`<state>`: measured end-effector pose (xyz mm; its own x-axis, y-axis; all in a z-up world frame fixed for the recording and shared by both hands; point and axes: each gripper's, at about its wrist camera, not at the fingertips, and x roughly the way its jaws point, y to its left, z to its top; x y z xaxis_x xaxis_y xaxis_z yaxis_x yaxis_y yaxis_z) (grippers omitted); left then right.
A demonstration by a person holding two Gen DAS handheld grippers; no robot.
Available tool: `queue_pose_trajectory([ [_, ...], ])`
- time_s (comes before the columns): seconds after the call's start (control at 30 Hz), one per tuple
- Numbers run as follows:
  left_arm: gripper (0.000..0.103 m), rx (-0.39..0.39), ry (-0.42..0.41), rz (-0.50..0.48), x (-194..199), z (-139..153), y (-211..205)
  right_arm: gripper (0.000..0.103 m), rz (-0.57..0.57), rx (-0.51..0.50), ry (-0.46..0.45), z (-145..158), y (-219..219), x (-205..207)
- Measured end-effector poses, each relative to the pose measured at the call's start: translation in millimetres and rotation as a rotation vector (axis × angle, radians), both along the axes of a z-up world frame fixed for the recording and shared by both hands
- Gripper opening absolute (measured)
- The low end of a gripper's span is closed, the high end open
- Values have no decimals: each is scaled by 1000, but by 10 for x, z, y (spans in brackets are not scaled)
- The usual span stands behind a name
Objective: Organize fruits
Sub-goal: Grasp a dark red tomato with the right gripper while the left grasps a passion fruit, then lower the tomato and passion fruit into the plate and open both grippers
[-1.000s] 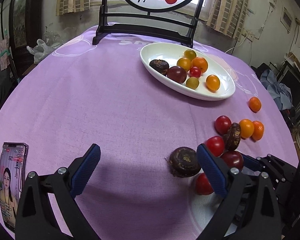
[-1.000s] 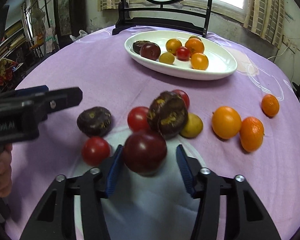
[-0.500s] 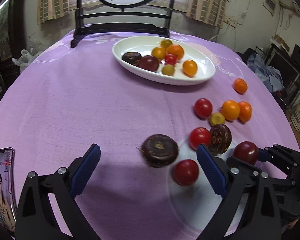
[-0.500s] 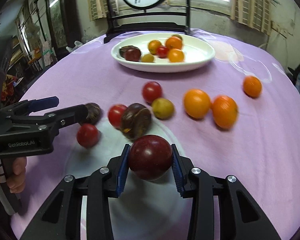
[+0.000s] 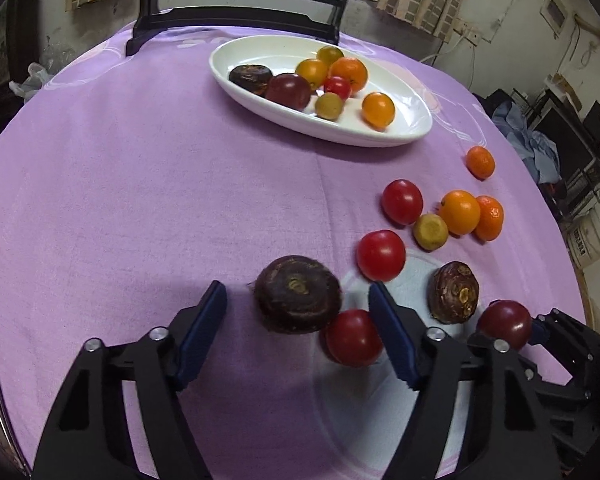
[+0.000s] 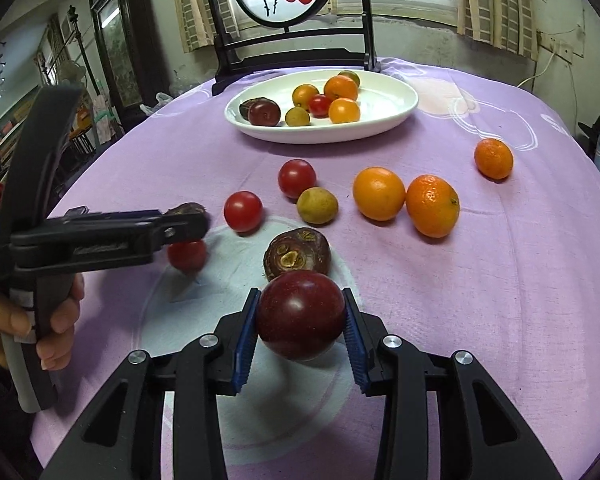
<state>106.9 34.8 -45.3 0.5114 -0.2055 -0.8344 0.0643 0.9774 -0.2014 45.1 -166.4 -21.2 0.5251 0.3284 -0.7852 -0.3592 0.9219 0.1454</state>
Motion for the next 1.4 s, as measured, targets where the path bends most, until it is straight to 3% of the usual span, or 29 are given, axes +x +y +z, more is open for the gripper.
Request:
queue_pose_trajectory([
  [0.03,61,4,4,-8,17,3,-43,40,1,1,2,-1,-1,5],
  [0.2,55,34,5,27,31,35,-125,40,-3,9,11,-7,-22,15],
  [0.23,41,34,1,38,15,53,-105,40,-1,8,8,-3,-20,11],
  [0.33,42,-63,43,39,-14,53,19,40,8,12,-2,14,-8,-11],
  [0.73,42,-38,33,60,-184,26,137,40,16,21,-26,69,-1,-58],
  [0.87,42,-52,5,51,-158,184,133,40,15,49,-73,222,-21,-95],
  [1.0,42,-30,-61,29,7,516,34,40,23,24,-134,402,26,-11],
  [1.17,42,8,-146,28,394,866,-83,40,42,-17,-198,585,151,395],
  [1.4,42,32,-146,89,1158,773,-61,40,10,-32,-144,477,340,1241],
])
